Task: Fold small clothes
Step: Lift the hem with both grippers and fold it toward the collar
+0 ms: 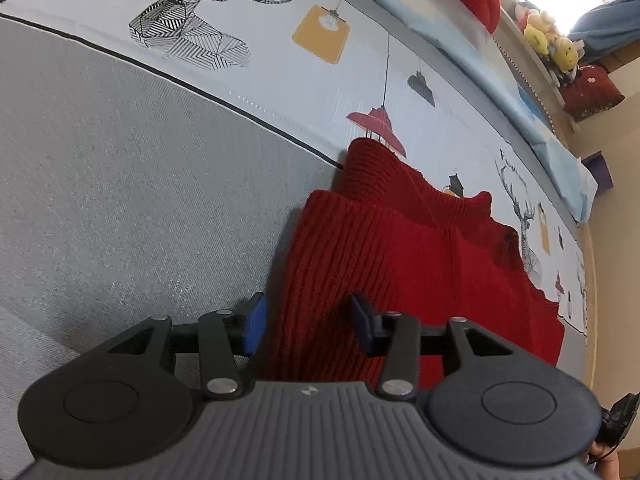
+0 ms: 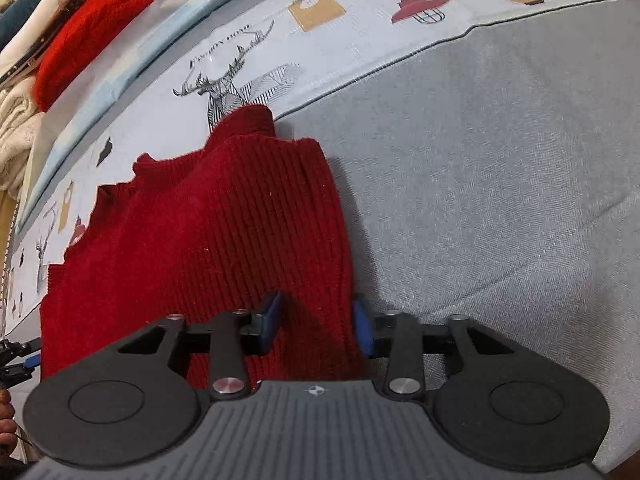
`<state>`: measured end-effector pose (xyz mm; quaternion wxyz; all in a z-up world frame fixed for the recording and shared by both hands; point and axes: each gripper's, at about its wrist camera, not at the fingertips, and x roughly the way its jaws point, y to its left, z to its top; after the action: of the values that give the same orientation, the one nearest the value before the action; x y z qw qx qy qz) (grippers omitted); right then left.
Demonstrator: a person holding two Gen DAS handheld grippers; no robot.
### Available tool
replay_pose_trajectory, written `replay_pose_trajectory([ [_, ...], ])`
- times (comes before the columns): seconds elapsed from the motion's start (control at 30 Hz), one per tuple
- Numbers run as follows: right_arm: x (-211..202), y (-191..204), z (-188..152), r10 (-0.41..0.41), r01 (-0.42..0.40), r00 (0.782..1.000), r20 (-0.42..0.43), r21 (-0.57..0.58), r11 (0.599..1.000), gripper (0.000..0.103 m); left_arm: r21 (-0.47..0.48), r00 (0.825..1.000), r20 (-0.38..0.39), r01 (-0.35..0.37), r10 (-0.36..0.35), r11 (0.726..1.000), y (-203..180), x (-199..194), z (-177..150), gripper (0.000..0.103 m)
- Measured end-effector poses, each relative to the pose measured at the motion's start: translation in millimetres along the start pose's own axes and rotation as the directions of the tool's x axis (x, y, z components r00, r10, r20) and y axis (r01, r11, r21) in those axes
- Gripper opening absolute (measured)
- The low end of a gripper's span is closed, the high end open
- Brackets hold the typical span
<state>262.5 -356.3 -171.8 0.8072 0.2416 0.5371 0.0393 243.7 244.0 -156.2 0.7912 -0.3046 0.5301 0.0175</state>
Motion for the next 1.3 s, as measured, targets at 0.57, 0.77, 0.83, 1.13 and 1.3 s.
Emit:
replay_pose_trajectory([
  [0.57,-85,44,-4,0.094,-0.001,0.822,0.562,-0.163,0.987,0.011,0.227,0.832,0.551,-0.071,-0.068,0.971,-60,-83,-7,0.013],
  [0.77,-10,26,2,-0.100,0.112,0.978,0.182,-0.056,0.992,0.022,0.182,0.984,0.179,-0.053,0.020,0.982,-43,-29,-1,0.048],
  [0.83,-8,16,-3,-0.091,0.095,0.989,0.114,-0.030,0.995,0.025,0.206,0.995,0.091,-0.068,0.050,0.976,-34,-23,-10,0.048],
  [1.13,-25,-7,-38,-0.036,0.035,0.999,-0.024,-0.044,0.998,0.035,0.275,0.996,-0.088,0.006,0.019,0.961,-4,-33,-43,0.046],
  [1.3,-67,-6,-49,0.055,-0.041,0.990,0.134,-0.106,0.994,0.013,0.352,1.000,-0.002,0.014,-0.014,0.936,-9,-57,-59,0.013],
])
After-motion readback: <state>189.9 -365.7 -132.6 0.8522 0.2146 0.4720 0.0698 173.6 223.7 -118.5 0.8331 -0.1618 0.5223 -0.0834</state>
